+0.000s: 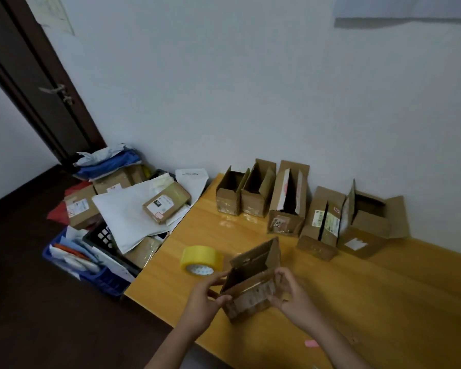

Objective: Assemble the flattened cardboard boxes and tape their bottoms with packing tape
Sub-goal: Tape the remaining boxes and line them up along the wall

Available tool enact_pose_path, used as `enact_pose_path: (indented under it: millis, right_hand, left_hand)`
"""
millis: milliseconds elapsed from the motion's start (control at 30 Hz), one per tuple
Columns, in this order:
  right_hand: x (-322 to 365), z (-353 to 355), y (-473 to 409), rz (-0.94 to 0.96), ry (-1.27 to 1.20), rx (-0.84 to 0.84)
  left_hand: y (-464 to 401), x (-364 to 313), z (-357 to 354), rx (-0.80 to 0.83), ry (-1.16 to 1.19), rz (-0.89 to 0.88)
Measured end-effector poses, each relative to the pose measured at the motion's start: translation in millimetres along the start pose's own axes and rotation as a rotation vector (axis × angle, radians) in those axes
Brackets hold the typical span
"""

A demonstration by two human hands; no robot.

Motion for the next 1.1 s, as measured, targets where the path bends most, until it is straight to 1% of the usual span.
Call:
enact_pose_path:
  millis: [100, 167, 300, 400, 500, 600, 733, 800, 900, 967, 1033, 1100]
  right_hand:
    - [4, 10, -1, 0.131, 0.113, -0.097]
    - [3, 14, 0, 0.164, 0.169, -0.116]
    - [-3, 11, 3, 0.156, 0.115, -0.031]
    - [-14, 2, 5, 0.092, 0.055, 0.029]
    - [-19, -2, 7, 0.085, -0.016, -0.026]
    - [-21, -3, 5, 0.095, -0.001, -0.089]
    - [-26, 0, 6, 0.068, 0.006, -0.088]
    - [-29, 2, 7, 0.046, 0.038, -0.118]
    - [-27, 0, 9, -0.009, 0.090, -0.206]
    - [-24, -5, 10, -0.012, 0.066, -0.258]
    - [-20, -6, 10, 0.005, 0.087, -0.292]
    - [-20, -4, 9, 0.028, 0.109, -0.308]
  left_hand:
    - [0, 0, 6, -0.125, 0.035, -0.032]
    - [1, 3, 5, -0.124, 0.008, -0.049]
    - [5, 7, 2, -0.175, -0.066, -0.116]
    - [5, 10, 0, -0.210, -0.073, -0.151]
    - [2, 15, -2, -0.186, -0.044, -0.134]
    - [0, 20, -2, -0.148, 0.017, -0.096]
    - [-7, 25, -9, -0.013, -0.053, -0.122]
    - [-10, 29, -14, 0.026, -0.063, -0.103]
    - [-9, 34, -22, 0.003, -0.016, -0.017]
    - [-7, 34, -26, -0.036, 0.009, -0.011]
    - [-5, 32, -29, -0.071, -0.051, -0.062]
    - [-2, 28, -30, -0.133, -0.173, -0.139]
Point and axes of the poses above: each hand's wrist, its own y-axis away from the middle knuckle, its own z-axis out of the back of the hand, x = y × z, the point moved 6 cm from there along -y, towards the middle knuckle, and after that the axes turned 3 degrees about -y, right-handed, at the moved point
